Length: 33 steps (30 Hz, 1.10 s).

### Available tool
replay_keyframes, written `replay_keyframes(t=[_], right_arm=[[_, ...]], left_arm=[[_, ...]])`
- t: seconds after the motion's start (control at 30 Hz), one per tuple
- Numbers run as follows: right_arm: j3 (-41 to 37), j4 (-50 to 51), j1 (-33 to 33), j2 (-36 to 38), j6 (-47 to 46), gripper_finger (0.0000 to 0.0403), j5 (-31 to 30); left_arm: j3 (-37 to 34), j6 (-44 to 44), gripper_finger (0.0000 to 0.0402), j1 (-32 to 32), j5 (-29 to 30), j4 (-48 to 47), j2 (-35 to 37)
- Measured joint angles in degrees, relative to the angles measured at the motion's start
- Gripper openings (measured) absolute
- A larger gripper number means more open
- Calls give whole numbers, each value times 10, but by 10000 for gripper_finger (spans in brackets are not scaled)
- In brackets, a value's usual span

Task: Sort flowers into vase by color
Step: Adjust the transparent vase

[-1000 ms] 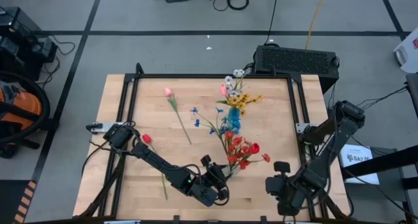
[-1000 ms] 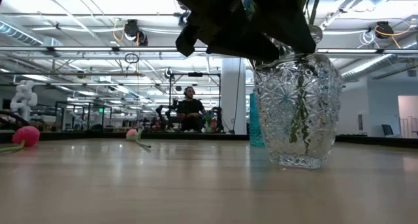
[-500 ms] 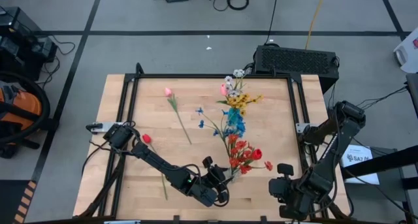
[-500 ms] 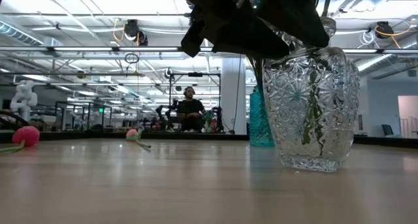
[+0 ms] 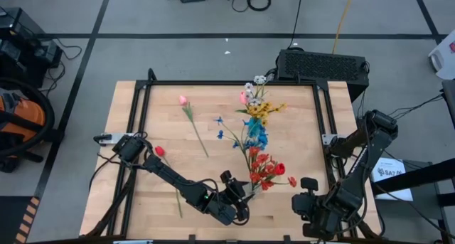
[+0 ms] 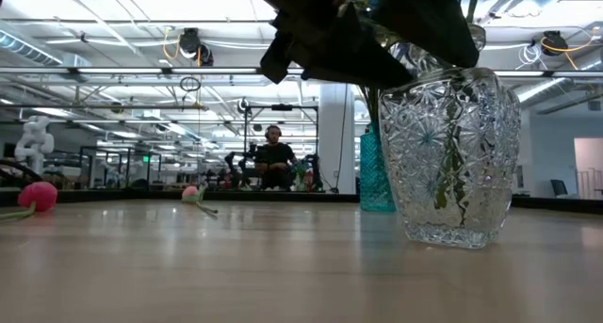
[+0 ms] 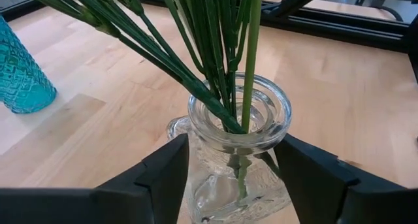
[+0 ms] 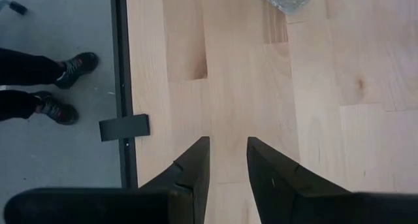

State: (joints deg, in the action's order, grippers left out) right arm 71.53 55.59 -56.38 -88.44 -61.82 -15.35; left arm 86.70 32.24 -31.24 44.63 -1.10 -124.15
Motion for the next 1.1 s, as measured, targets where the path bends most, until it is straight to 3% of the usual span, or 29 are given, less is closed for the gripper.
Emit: replay_keyframes(t=[1.1], right_arm=[[0, -1, 0, 0, 15, 93, -45]], left_arm=[[0, 4, 240, 1, 0, -7, 4]])
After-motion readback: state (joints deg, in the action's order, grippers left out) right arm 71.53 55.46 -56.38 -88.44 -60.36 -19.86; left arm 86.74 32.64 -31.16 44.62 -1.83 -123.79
